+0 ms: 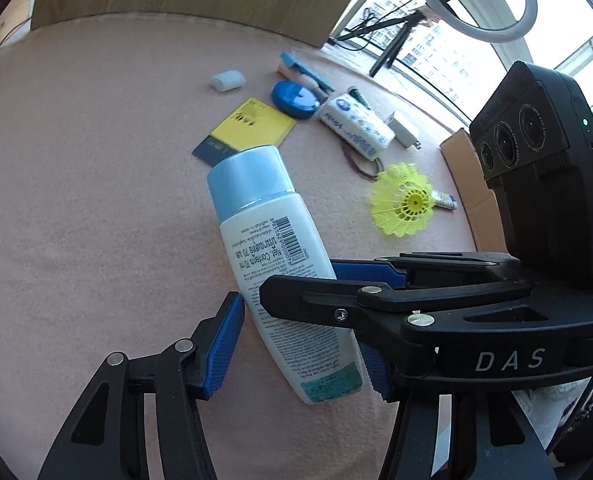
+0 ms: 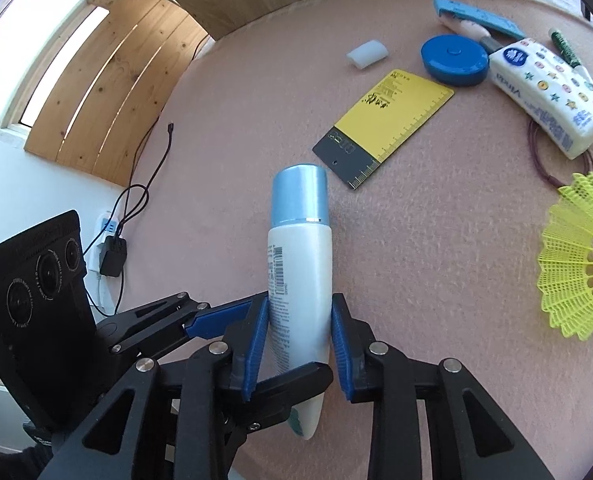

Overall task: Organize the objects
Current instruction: 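Carry the lotion bottle with the right gripper into the cardboard box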

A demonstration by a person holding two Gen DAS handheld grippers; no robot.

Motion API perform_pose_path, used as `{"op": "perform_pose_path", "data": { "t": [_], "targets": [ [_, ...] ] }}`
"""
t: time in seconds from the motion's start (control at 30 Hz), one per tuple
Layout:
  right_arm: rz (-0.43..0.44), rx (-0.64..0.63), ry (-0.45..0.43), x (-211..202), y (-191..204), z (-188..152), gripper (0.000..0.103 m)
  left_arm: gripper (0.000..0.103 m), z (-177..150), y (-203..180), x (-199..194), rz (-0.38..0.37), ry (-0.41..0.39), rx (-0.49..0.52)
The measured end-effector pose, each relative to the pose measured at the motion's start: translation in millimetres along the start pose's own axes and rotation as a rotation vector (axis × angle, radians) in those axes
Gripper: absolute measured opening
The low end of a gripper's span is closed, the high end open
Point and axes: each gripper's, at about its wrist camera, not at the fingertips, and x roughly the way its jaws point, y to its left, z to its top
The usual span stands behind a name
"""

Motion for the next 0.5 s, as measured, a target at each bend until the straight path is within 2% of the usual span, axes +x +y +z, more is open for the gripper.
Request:
{"op": "perform_pose_path", "data": {
  "t": [0.17, 0.5],
  "targets": [
    [-0.017, 0.005, -0.067, -32, -4, -8, 0.028, 0.059, 13, -35, -4, -0.007, -0.016, 0.081],
    [-0.089, 0.084, -0.256, -135, -50, -27, 0.027, 0.058, 54, -150, 18, -0.089, -0.035, 0.304]
  ]
}}
